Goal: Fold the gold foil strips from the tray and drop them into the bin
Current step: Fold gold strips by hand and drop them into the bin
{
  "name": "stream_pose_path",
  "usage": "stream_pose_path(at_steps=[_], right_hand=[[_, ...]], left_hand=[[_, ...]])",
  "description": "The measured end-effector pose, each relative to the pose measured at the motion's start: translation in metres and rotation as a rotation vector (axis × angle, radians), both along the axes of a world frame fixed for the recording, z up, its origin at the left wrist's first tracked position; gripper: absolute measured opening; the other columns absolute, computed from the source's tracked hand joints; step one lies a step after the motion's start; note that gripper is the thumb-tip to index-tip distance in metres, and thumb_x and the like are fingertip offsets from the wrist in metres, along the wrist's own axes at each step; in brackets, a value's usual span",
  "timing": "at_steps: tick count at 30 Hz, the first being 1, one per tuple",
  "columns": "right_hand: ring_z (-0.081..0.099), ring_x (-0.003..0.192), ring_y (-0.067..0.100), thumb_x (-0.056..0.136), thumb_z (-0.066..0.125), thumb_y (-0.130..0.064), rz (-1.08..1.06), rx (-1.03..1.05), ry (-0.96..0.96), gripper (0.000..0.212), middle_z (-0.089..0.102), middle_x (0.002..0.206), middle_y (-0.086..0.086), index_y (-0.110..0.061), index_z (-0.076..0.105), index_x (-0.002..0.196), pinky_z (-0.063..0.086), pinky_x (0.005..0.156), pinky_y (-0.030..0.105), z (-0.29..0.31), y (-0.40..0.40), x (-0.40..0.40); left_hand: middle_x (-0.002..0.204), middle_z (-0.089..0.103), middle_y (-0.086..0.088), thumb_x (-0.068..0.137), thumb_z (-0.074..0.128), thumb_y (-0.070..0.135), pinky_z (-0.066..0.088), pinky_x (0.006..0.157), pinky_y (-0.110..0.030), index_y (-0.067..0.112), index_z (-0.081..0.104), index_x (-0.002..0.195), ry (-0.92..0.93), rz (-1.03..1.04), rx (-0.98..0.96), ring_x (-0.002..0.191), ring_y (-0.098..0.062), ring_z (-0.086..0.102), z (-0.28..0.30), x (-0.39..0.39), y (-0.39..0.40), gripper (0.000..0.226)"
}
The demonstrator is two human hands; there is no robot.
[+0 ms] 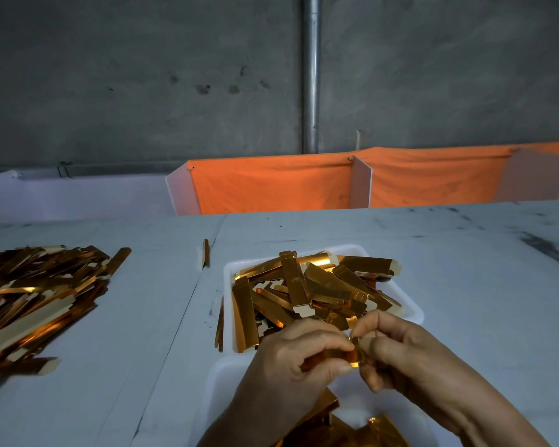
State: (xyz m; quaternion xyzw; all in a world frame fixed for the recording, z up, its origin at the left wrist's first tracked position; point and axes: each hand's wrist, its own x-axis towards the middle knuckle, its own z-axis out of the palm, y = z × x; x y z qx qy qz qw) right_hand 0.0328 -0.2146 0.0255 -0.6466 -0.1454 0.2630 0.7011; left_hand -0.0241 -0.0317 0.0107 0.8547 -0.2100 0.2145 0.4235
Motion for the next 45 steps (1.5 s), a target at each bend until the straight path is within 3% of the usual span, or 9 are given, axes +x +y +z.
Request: stream_pose_path(at_steps=[4, 7, 11, 18, 24, 29, 32, 38, 45], right_hand=[[0.054, 0.049, 0.019, 0.082, 0.062, -0.003, 0.014, 0.014, 0.018, 0.014, 0.054, 0.061, 0.016, 0.002, 0.060, 0.094, 0.047, 0.049, 0.024, 0.002, 0.000, -0.003], [0.054, 0.048, 0.019, 0.085, 0.060, -0.003, -0.006, 0.015, 0.000, 0.008, 0.055, 0.059, 0.015, 0.001, 0.061, 0.092, 0.047, 0.049, 0.024, 0.000, 0.002, -0.003], [0.055, 0.049, 0.019, 0.073, 0.068, -0.011, 0.025, 0.215, 0.089, 0.021, 0.052, 0.063, 0.013, 0.000, 0.067, 0.090, 0.050, 0.048, 0.024, 0.001, 0.003, -0.005], [0.059, 0.052, 0.018, 0.085, 0.057, -0.007, 0.138, 0.308, 0.163, 0.018, 0.052, 0.065, 0.012, -0.002, 0.072, 0.092, 0.055, 0.051, 0.026, 0.002, -0.001, -0.004], [0.056, 0.053, 0.017, 0.078, 0.063, -0.014, 0.062, 0.245, 0.090, 0.015, 0.051, 0.064, 0.012, -0.005, 0.072, 0.087, 0.051, 0.050, 0.024, -0.002, 0.004, -0.004], [0.057, 0.054, 0.017, 0.082, 0.075, -0.019, 0.115, 0.352, 0.196, 0.018, 0.051, 0.065, 0.011, -0.005, 0.071, 0.093, 0.054, 0.050, 0.026, -0.003, 0.004, -0.004], [0.058, 0.052, 0.018, 0.061, 0.089, -0.023, 0.144, 0.326, 0.180, 0.039, 0.052, 0.063, 0.010, -0.005, 0.071, 0.090, 0.054, 0.050, 0.025, -0.003, 0.001, -0.003], [0.056, 0.049, 0.019, 0.053, 0.093, -0.023, 0.143, 0.280, 0.146, 0.044, 0.052, 0.062, 0.015, -0.002, 0.070, 0.085, 0.051, 0.049, 0.025, -0.006, -0.001, -0.001], [0.054, 0.045, 0.018, 0.072, 0.080, -0.018, 0.267, 0.076, 0.213, 0.021, 0.050, 0.058, 0.011, -0.003, 0.068, 0.080, 0.047, 0.046, 0.022, -0.005, -0.012, 0.007]], left_hand=[[0.107, 0.065, 0.015, 0.086, 0.062, 0.029, 0.050, 0.083, -0.018, 0.021, 0.072, 0.104, -0.036, -0.013, 0.002, 0.103, -0.004, 0.060, -0.001, 0.002, 0.002, 0.022], [0.106, 0.065, 0.015, 0.086, 0.061, 0.029, 0.049, 0.083, -0.015, 0.021, 0.072, 0.103, -0.033, -0.009, 0.022, 0.102, -0.003, 0.060, -0.004, 0.004, 0.002, 0.022], [0.107, 0.065, 0.021, 0.084, 0.065, 0.031, 0.047, 0.084, -0.012, 0.034, 0.070, 0.105, 0.019, -0.022, -0.137, 0.103, -0.005, 0.062, -0.005, 0.006, 0.005, 0.021], [0.106, 0.068, 0.010, 0.085, 0.067, 0.036, 0.051, 0.087, -0.026, 0.041, 0.070, 0.103, 0.111, -0.139, -0.297, 0.103, -0.018, 0.064, -0.006, 0.006, 0.007, 0.019], [0.105, 0.068, 0.009, 0.083, 0.067, 0.036, 0.051, 0.087, -0.025, 0.042, 0.071, 0.101, 0.140, -0.136, -0.315, 0.103, -0.018, 0.063, -0.006, 0.006, 0.005, 0.019], [0.101, 0.070, 0.004, 0.077, 0.072, 0.037, 0.051, 0.082, -0.023, 0.035, 0.072, 0.098, 0.257, -0.162, -0.450, 0.099, -0.015, 0.066, -0.002, 0.006, 0.005, 0.021], [0.097, 0.071, 0.005, 0.075, 0.073, 0.038, 0.051, 0.078, -0.021, 0.035, 0.072, 0.095, 0.272, -0.162, -0.458, 0.094, -0.013, 0.067, -0.001, 0.004, 0.005, 0.021], [0.101, 0.070, 0.005, 0.078, 0.073, 0.032, 0.050, 0.081, -0.023, 0.034, 0.070, 0.097, 0.339, -0.204, -0.430, 0.099, -0.014, 0.065, -0.003, 0.004, 0.005, 0.019], [0.093, 0.071, 0.002, 0.075, 0.078, 0.028, 0.051, 0.080, -0.026, 0.031, 0.067, 0.092, 0.671, -0.313, -0.358, 0.091, -0.014, 0.067, -0.001, 0.002, 0.008, 0.020]])
